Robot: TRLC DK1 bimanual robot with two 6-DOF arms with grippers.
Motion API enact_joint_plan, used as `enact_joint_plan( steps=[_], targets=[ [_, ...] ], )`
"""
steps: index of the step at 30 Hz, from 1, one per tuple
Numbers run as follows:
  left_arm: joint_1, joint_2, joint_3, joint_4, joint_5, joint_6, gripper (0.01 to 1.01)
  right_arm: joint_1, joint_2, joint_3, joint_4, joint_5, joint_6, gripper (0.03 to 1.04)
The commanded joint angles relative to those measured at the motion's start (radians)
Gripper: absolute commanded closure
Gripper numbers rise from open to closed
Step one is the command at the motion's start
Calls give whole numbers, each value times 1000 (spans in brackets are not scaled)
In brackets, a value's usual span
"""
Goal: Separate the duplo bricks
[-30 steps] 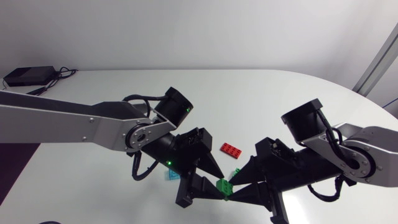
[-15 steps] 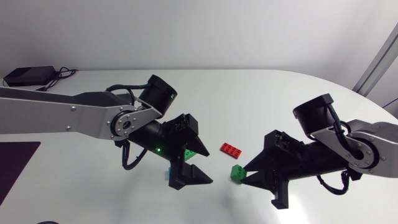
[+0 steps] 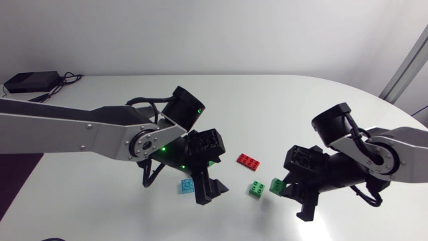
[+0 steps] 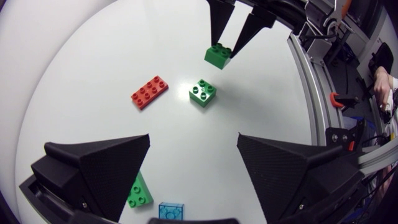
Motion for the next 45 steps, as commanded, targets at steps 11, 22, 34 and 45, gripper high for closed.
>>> enact_joint_plan(
  steps=[11,22,34,45],
  targets=[
    [25,10,-44,2,-46,-17,46,97,210,40,23,87,22,777],
    [38,-10,-64,1,-47,-12,48,112,279,54,78,101,61,777],
    [35,-30,-59,-4,-64,-14,46,108,220,53,32,119,58,66],
    [39,-117,-79,-33,-80,-20,46,106,17,70,-48,119,104,66]
  ],
)
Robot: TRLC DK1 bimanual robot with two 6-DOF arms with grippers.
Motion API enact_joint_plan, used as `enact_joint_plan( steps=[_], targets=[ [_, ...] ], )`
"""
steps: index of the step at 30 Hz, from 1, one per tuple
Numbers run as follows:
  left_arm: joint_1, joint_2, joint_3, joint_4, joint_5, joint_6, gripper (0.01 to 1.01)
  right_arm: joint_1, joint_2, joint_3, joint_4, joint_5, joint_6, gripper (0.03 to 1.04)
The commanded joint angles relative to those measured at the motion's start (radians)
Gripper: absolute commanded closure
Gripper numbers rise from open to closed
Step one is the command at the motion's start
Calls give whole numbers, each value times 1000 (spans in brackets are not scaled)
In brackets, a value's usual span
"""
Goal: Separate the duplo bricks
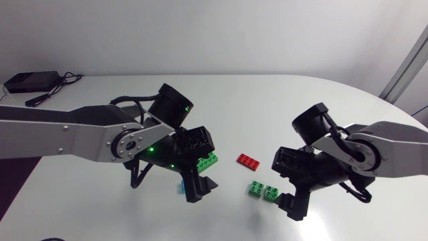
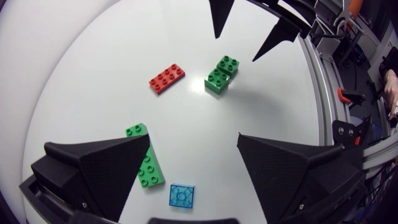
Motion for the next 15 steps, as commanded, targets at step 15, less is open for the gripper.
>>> enact_joint_plan(
  steps=[15],
  targets=[
    [63,-226,-136,-13,-68,-45,46,52,-220,4,6,90,185,66]
  ],
)
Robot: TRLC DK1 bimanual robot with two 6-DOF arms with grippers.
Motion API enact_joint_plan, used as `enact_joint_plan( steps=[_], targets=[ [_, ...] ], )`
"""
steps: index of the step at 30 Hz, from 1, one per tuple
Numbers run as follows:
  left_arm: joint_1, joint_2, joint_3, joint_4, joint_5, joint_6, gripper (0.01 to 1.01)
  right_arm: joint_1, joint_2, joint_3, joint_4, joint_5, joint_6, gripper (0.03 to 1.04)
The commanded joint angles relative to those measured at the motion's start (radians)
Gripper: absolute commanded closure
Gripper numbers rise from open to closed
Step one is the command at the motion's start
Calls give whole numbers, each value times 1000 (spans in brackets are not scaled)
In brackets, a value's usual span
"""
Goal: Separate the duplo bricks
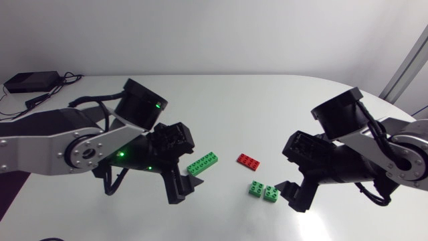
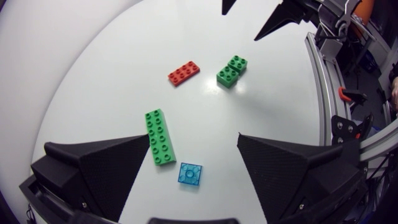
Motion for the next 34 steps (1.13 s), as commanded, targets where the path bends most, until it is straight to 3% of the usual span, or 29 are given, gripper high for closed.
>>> enact_joint_plan(
  steps=[1,11,19,27,34],
  targets=[
    [26,-53,-34,-3,-29,-25,46,28,-32,-3,11,33,45,66],
    [72,-220,-83,-6,-78,-85,46,52,-204,3,-29,81,122,66],
    [112,-360,-77,-109,-56,-187,48,39,-322,58,-132,-21,237,66],
    [170,-437,-71,-196,-42,-261,48,37,-377,118,-213,-38,329,66],
    [224,-458,-76,-240,-15,-280,48,6,-393,110,-231,-64,342,66]
  ],
)
